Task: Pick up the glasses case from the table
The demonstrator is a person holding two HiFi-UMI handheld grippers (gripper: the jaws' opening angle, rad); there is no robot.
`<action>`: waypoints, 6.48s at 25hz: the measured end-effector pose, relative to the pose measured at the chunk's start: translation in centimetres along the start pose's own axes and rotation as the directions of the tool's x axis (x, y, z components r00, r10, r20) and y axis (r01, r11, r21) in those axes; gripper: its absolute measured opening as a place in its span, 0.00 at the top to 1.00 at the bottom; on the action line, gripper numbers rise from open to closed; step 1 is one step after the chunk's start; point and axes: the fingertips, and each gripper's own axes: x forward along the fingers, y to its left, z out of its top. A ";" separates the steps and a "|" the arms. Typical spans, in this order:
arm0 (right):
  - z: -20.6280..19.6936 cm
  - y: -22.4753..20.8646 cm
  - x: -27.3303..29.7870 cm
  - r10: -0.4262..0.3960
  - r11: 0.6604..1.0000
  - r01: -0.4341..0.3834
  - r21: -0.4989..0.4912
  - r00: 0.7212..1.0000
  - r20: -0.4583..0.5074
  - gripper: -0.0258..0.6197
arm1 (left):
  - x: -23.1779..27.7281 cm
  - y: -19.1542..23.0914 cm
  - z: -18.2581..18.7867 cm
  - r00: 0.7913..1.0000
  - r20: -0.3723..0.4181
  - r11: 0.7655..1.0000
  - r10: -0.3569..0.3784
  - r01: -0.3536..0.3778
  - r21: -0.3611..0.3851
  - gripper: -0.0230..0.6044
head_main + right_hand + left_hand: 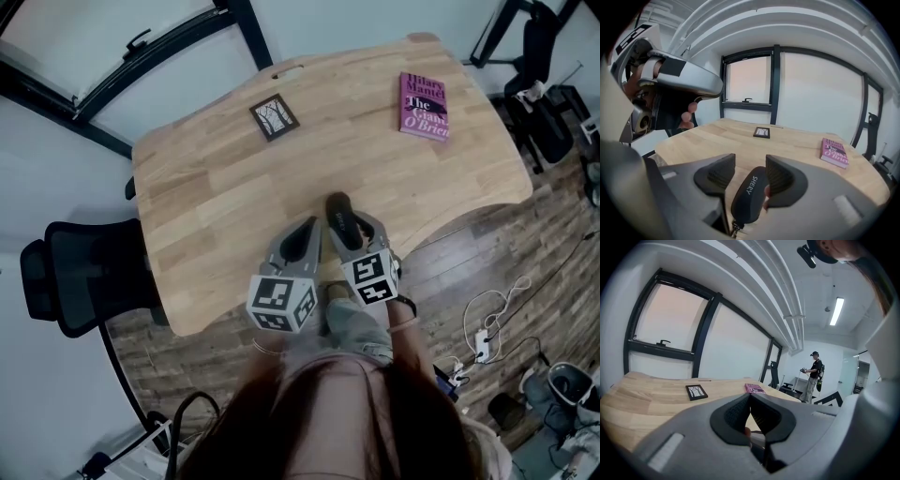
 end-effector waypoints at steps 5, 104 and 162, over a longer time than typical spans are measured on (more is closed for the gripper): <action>-1.2 0.2 1.3 0.011 1.000 -0.011 -0.004 0.999 -0.037 0.59 | 0.6 0.6 -0.4 1.000 -0.009 1.000 0.002 -0.002 -0.004 0.95; -3.7 0.5 -0.9 -0.069 0.948 0.063 0.311 0.998 0.008 0.41 | -5.2 -1.2 -1.7 1.000 0.006 0.999 0.025 -0.025 -0.022 0.95; 2.6 8.5 -21.4 -0.170 0.974 0.114 0.194 0.938 0.303 0.42 | -21.5 -9.9 0.5 0.983 0.185 0.989 0.018 -0.045 0.141 0.95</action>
